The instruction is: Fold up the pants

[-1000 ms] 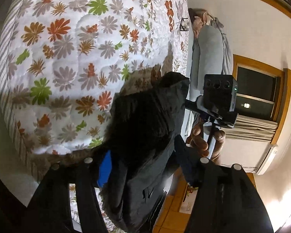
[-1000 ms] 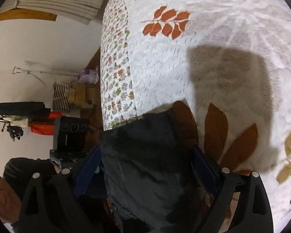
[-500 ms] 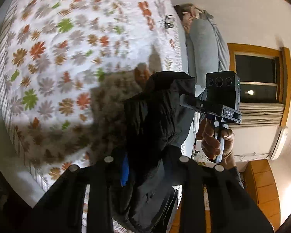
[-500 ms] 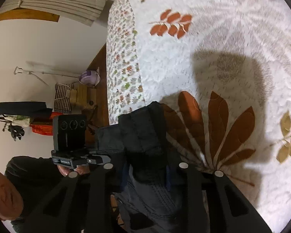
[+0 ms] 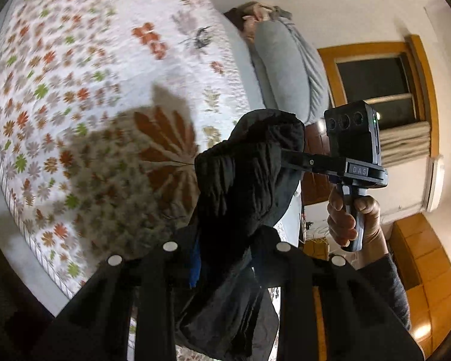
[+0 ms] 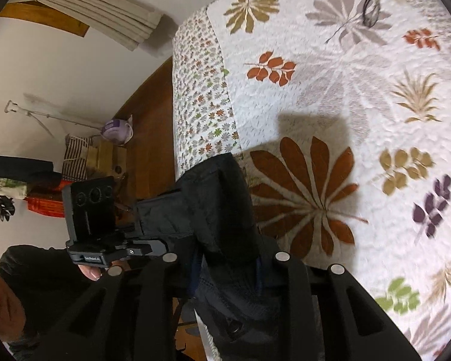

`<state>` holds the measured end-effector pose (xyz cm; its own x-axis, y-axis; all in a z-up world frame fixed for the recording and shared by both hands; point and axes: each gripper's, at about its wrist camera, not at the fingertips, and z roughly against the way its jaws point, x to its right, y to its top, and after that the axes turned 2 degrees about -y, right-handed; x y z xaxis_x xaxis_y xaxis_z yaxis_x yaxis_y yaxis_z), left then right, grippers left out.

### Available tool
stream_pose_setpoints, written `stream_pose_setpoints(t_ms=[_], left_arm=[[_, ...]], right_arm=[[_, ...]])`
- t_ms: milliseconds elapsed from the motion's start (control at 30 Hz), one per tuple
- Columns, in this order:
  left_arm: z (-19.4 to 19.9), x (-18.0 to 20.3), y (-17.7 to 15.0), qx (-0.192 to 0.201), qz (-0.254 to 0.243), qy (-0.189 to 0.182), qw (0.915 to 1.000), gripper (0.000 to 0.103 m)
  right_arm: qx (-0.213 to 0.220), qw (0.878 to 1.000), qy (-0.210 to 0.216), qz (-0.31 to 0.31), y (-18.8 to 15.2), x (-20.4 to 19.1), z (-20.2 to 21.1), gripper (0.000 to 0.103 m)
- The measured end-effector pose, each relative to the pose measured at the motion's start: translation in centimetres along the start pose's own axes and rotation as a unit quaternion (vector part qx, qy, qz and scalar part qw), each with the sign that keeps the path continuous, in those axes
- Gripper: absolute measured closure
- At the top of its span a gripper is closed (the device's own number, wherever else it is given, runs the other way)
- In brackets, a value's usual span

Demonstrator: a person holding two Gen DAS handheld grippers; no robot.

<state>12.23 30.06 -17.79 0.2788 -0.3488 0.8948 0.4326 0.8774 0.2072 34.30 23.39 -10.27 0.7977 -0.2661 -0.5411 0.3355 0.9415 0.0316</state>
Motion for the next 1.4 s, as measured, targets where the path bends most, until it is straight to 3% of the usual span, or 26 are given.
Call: stream_pose_setpoints(t_ms=[500,833,1400], left_arm=[[0.5,7.2,-2.5,-0.011,-0.077,-0.022,0.9967,0.078],[0.5,13.0,-5.9,-0.024,-0.147,-0.033,0.9882,0.078],[-0.6,19.2,-10.9,-0.044,-0.223,-0.034,0.9733,0.078]], right_arm=[[0.045,0.997,-0.055,-0.01,-6.1,-4.2,7.2,0.076],[0.093,0.992,-0.078,-0.029,-12.3,-5.4,12.5,0.076],[0.146,0.983,-0.1,-0.054,-20.9,-5.7,17.4,0.076]])
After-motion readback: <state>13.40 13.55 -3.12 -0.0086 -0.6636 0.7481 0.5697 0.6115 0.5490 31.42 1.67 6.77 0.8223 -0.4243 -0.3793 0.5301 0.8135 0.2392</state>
